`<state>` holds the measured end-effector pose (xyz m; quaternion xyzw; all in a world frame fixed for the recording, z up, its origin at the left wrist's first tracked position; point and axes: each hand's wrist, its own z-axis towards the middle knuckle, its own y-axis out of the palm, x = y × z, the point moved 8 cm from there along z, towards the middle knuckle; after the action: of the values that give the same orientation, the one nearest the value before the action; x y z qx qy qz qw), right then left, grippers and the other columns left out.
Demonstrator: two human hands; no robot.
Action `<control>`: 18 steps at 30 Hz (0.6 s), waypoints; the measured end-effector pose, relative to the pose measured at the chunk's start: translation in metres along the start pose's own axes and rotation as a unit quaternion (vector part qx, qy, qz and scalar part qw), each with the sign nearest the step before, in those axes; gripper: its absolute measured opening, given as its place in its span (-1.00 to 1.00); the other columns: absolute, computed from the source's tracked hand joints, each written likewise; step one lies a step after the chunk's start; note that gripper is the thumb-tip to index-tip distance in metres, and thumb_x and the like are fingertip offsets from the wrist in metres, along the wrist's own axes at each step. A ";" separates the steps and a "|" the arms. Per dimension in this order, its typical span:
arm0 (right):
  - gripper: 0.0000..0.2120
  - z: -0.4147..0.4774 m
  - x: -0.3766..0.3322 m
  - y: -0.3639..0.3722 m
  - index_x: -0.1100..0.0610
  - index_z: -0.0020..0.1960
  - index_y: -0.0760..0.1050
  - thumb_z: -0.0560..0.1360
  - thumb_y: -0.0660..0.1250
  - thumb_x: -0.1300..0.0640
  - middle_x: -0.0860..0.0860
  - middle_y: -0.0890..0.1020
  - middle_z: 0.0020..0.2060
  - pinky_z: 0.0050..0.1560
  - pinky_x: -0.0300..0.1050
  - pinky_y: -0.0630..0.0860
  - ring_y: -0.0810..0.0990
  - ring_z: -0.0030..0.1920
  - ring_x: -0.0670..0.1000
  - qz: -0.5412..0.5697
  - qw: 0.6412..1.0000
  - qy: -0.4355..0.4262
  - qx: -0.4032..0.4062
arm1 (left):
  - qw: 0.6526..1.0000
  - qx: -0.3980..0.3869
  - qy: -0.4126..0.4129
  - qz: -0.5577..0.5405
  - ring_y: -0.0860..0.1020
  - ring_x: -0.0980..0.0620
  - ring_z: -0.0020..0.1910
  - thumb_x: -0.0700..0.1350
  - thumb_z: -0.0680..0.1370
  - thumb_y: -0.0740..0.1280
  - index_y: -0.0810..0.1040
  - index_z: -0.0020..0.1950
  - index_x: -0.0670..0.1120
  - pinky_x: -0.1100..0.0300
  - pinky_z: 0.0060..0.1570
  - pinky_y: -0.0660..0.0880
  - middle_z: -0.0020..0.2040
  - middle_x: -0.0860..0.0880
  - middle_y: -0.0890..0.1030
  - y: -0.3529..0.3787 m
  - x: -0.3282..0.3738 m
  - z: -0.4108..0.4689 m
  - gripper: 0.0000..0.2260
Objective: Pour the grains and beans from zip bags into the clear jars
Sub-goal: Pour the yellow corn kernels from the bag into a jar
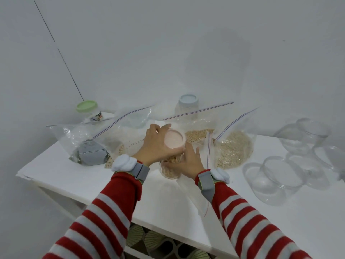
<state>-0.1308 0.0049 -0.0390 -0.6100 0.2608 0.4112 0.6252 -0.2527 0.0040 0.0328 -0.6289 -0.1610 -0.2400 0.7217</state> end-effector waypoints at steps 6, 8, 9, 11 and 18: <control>-0.10 -0.002 0.002 0.001 0.08 0.41 0.24 0.21 0.57 -0.16 0.00 0.46 0.24 0.32 0.13 0.39 0.46 0.27 0.08 0.034 0.999 0.006 0.015 | 0.981 0.088 -0.089 0.146 0.35 -0.11 0.16 0.40 0.39 0.28 0.35 0.29 -0.18 0.09 0.16 0.33 0.17 -0.11 0.39 0.009 0.007 -0.004 -0.25; -0.18 -0.006 -0.002 0.002 0.11 0.41 0.22 0.31 0.53 -0.12 0.04 0.46 0.22 0.18 0.08 0.47 0.51 0.19 0.11 0.005 0.999 -0.003 0.048 | 0.963 0.150 -0.116 0.192 0.39 -0.13 0.15 0.40 0.43 0.24 0.35 0.32 -0.21 0.06 0.14 0.34 0.16 -0.14 0.42 0.013 0.015 -0.016 -0.24; -0.22 -0.005 0.001 0.004 0.12 0.40 0.24 0.34 0.49 -0.16 0.04 0.46 0.21 0.16 0.07 0.48 0.51 0.18 0.10 -0.012 0.998 0.000 0.066 | 0.956 0.160 -0.133 0.208 0.39 -0.14 0.15 0.41 0.44 0.23 0.34 0.35 -0.22 0.05 0.15 0.34 0.18 -0.16 0.43 0.016 0.019 -0.022 -0.22; -0.17 -0.005 0.005 0.009 0.08 0.40 0.28 0.27 0.37 -0.33 0.01 0.50 0.20 0.14 0.10 0.51 0.53 0.17 0.04 0.012 0.996 0.036 0.077 | 0.954 0.126 -0.153 0.225 0.37 -0.16 0.22 0.40 0.46 0.19 0.25 0.46 -0.18 0.03 0.22 0.30 0.26 -0.17 0.39 0.020 0.023 -0.020 -0.19; -0.04 0.007 0.006 0.014 0.08 0.47 0.18 0.24 0.64 0.01 -0.05 0.44 0.29 0.30 -0.14 0.45 0.46 0.28 -0.06 0.088 0.995 -0.007 -0.039 | 0.962 -0.227 0.023 -0.147 0.57 0.08 0.16 0.06 0.54 0.24 0.68 -0.21 0.03 -0.02 0.34 0.38 0.00 0.09 0.69 0.019 0.052 0.008 -0.73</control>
<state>-0.1402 0.0117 -0.0510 -0.6061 0.2928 0.4783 0.5640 -0.1981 0.0065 0.0458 -0.7401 -0.1760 -0.3884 0.5200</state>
